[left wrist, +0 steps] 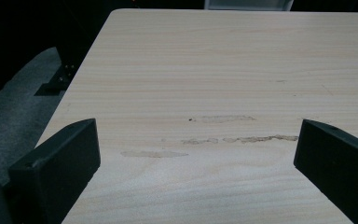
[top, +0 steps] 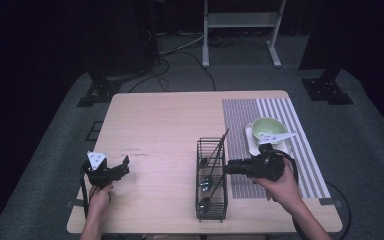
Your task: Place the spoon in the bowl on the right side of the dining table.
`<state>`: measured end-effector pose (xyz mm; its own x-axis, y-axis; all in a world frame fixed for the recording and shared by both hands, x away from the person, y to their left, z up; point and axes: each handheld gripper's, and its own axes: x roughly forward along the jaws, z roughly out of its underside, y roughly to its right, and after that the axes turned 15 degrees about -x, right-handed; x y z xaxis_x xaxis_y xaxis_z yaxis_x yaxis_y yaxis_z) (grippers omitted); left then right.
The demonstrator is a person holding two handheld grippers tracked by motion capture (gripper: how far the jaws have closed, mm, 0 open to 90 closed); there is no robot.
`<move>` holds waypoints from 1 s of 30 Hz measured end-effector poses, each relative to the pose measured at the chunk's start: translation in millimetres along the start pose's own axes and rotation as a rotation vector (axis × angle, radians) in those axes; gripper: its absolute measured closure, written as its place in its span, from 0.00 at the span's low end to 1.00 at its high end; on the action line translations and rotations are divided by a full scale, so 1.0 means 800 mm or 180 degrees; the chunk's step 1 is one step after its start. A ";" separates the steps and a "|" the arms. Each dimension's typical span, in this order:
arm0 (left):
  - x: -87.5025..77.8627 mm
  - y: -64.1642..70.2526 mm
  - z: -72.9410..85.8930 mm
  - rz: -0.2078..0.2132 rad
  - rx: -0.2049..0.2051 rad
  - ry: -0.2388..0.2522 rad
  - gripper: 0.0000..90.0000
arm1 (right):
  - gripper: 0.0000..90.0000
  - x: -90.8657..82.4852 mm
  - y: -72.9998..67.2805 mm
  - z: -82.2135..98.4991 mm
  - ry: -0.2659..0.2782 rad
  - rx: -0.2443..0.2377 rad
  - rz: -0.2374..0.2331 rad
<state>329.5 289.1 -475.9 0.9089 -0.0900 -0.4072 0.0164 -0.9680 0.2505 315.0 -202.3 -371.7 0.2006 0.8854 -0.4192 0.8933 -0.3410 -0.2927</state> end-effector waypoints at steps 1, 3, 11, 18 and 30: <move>0.000 0.000 0.000 0.0000 0.0000 0.0000 0.00 | 0.80 0.001 0.000 -0.001 -0.0025 -0.0001 0.0035; 0.000 0.000 0.000 0.0000 -0.0005 0.0000 0.00 | 0.83 0.001 -0.001 -0.002 -0.0038 -0.0003 0.0048; 0.000 0.000 0.000 0.0012 -0.0017 -0.0010 0.00 | 0.98 0.000 -0.005 -0.009 -0.0049 -0.0033 0.0058; 0.000 0.001 0.001 0.0019 0.0011 -0.0016 0.00 | 0.98 -0.003 -0.008 -0.018 -0.0022 -0.0058 0.0064; 0.000 0.001 0.001 0.0027 0.0001 -0.0026 0.00 | 0.98 -0.024 -0.003 -0.042 0.0078 0.0014 0.0110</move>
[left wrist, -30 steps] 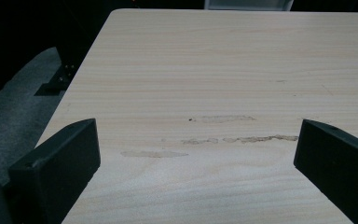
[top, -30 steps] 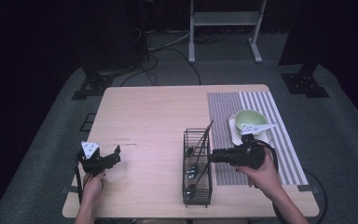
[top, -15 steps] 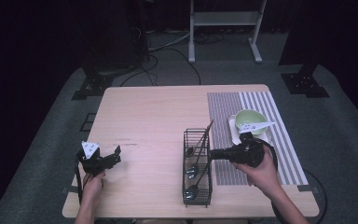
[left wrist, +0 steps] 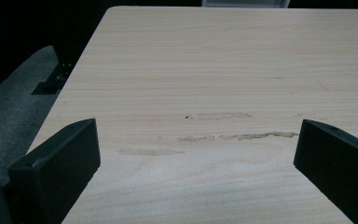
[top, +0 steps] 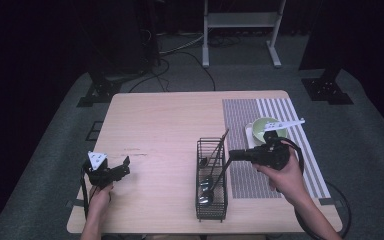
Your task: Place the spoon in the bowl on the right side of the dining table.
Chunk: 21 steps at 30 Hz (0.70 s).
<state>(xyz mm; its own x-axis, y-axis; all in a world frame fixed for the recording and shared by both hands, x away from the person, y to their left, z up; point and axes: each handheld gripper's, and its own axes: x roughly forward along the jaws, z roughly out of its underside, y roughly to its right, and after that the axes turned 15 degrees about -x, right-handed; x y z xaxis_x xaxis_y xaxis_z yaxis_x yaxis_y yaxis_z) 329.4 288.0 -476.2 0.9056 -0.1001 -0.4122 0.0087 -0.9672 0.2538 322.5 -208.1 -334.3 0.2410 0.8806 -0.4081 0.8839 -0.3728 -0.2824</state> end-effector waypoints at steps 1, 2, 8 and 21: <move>0.000 0.000 0.000 0.0000 0.0000 0.0000 0.00 | 0.98 -0.002 0.001 -0.002 0.0014 0.0009 0.0004; 0.000 0.000 0.000 0.0001 -0.0001 -0.0001 0.00 | 0.98 -0.005 0.002 -0.005 0.0031 0.0017 0.0005; 0.000 0.000 0.000 -0.0003 0.0005 -0.0009 0.00 | 0.98 -0.019 0.005 -0.019 0.0125 0.0064 -0.0015; 0.000 0.000 0.000 -0.0003 0.0011 -0.0016 0.00 | 0.98 -0.043 0.018 -0.036 0.0249 0.0226 -0.0009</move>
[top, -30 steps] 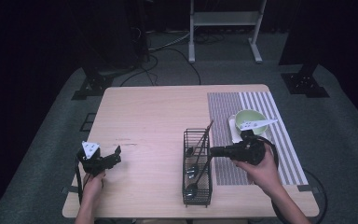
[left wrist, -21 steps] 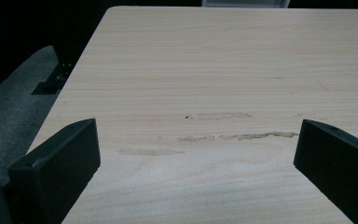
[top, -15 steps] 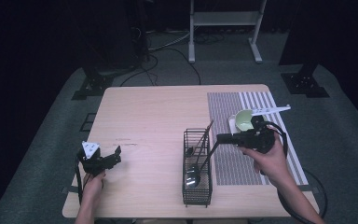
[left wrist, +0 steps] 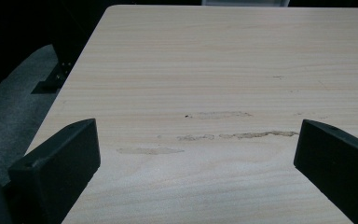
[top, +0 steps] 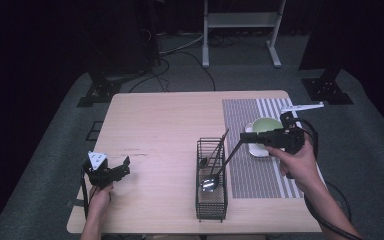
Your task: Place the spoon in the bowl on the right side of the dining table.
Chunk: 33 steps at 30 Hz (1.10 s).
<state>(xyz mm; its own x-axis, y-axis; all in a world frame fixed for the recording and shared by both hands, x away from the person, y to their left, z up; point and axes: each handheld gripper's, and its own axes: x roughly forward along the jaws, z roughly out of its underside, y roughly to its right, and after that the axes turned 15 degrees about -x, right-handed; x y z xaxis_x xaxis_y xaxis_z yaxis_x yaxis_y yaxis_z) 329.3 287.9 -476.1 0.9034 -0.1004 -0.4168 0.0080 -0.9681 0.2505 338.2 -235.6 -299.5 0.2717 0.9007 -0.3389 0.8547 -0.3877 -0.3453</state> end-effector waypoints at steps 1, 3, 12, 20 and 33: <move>0.000 0.000 0.000 0.0000 0.0001 -0.0002 0.00 | 0.98 -0.002 0.002 -0.001 0.0031 0.0010 -0.0013; 0.000 0.000 0.000 -0.0002 0.0003 -0.0002 0.00 | 0.98 -0.006 0.003 -0.003 0.0065 0.0045 -0.0028; 0.000 0.000 0.000 0.0001 0.0004 -0.0003 0.00 | 0.98 -0.025 0.009 -0.009 0.0162 0.0130 -0.0072; 0.000 0.000 0.000 0.0002 -0.0002 -0.0005 0.00 | 0.98 -0.050 0.012 -0.010 0.0250 0.0168 -0.0049; 0.000 0.001 0.000 -0.0017 0.0012 -0.0022 0.00 | 0.98 -0.098 0.024 0.006 0.0331 0.0284 0.0071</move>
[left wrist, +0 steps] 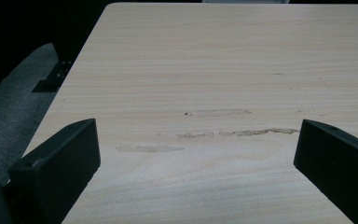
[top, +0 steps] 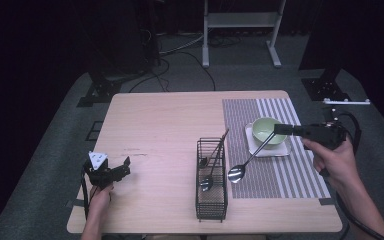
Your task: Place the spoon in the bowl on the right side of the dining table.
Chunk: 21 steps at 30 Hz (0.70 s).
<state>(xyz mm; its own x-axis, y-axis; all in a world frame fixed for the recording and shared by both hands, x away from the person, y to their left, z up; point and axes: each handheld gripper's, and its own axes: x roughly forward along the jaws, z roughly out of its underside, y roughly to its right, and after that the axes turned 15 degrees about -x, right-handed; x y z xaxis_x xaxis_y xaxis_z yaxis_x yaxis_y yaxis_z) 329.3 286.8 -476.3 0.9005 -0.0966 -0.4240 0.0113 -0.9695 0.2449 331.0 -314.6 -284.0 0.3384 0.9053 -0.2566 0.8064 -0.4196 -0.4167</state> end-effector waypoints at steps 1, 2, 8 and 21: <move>0.000 0.000 0.000 0.0000 0.0000 0.0000 0.00 | 0.98 0.000 0.000 0.000 0.0000 0.0000 0.0000; 0.000 0.000 0.000 -0.0001 -0.0003 0.0000 0.00 | 0.98 -0.003 0.002 0.002 0.0009 0.0012 0.0012; 0.000 0.000 0.000 -0.0004 0.0007 -0.0003 0.00 | 0.98 -0.016 0.014 0.014 0.0044 0.0088 0.0061; 0.000 0.000 0.000 -0.0011 0.0008 -0.0007 0.00 | 0.98 -0.031 0.036 0.036 0.0035 0.0242 0.0199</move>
<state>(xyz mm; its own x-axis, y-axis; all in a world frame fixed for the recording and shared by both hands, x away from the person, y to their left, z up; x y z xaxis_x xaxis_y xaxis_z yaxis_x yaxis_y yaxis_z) 329.6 286.6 -476.3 0.8995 -0.0939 -0.4266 0.0132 -0.9704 0.2412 331.9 -350.8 -314.3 0.3927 0.8777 -0.2748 0.7444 -0.4788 -0.4654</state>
